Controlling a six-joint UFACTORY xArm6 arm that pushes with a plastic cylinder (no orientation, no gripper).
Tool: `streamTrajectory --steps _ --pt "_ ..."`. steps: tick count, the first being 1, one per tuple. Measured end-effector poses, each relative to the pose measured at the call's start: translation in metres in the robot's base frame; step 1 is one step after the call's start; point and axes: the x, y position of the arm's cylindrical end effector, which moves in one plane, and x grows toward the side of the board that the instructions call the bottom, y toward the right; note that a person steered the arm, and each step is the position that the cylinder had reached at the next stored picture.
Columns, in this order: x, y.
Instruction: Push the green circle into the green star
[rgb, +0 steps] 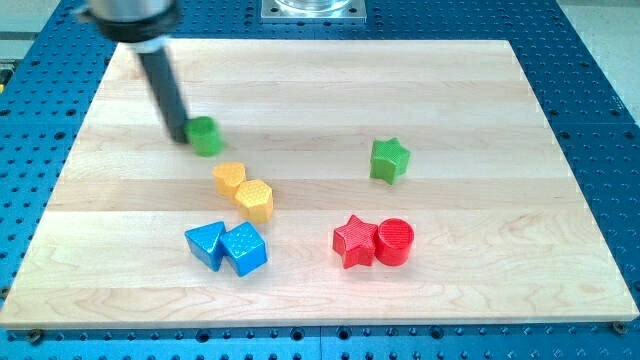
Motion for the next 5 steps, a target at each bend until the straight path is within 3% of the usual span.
streamTrajectory --steps 1,2,3,4,5 --pt "-0.001 0.071" --pt "-0.007 0.068" --pt "0.007 0.11" --pt "-0.012 0.071" --pt "0.016 0.037"
